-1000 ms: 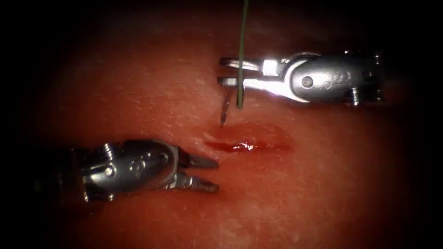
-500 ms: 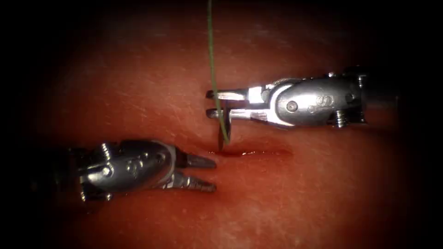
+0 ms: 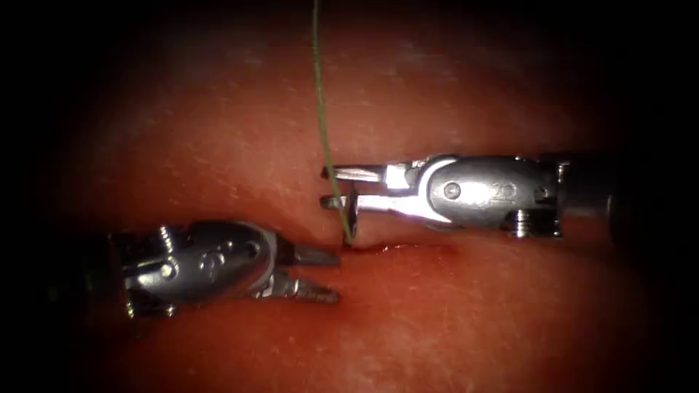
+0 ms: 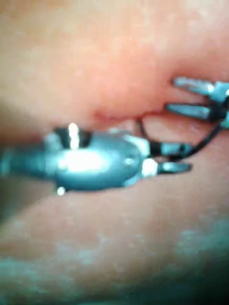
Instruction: Wound Closure
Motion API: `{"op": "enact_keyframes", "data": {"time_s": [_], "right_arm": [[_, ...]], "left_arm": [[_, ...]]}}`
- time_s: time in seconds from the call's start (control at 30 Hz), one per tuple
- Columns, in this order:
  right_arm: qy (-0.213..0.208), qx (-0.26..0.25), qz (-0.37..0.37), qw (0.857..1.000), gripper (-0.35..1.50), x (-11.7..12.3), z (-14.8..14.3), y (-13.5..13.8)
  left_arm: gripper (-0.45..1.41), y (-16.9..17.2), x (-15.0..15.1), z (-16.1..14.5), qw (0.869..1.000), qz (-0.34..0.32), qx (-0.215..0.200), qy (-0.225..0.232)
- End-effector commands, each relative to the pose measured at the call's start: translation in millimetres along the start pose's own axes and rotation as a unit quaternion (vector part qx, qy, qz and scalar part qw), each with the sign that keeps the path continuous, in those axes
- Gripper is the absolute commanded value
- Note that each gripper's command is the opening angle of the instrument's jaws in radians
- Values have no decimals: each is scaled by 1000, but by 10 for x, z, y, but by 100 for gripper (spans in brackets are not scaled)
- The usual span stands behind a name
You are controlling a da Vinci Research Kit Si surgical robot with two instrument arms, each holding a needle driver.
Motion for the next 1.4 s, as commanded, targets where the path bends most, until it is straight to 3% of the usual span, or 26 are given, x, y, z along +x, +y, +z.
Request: {"op": "enact_keyframes", "data": {"time_s": [0.03,0.3,0.67,1.17,1.4], "right_arm": [[1,0,3,1000,-35,-4,5,-2],[-7,8,45,999,-35,-14,7,-11],[29,-94,-3,995,-35,43,-27,54],[41,-112,3,993,-35,48,-29,71],[46,-146,12,988,-35,55,-33,78]], "left_arm": [[10,-2,-2,9,1000,0,-1,0],[10,-2,-2,9,1000,0,-1,0],[10,4,-1,18,1000,1,1,0],[11,2,-7,20,1000,-2,1,-3],[11,2,-7,20,1000,-2,1,-3]]}}
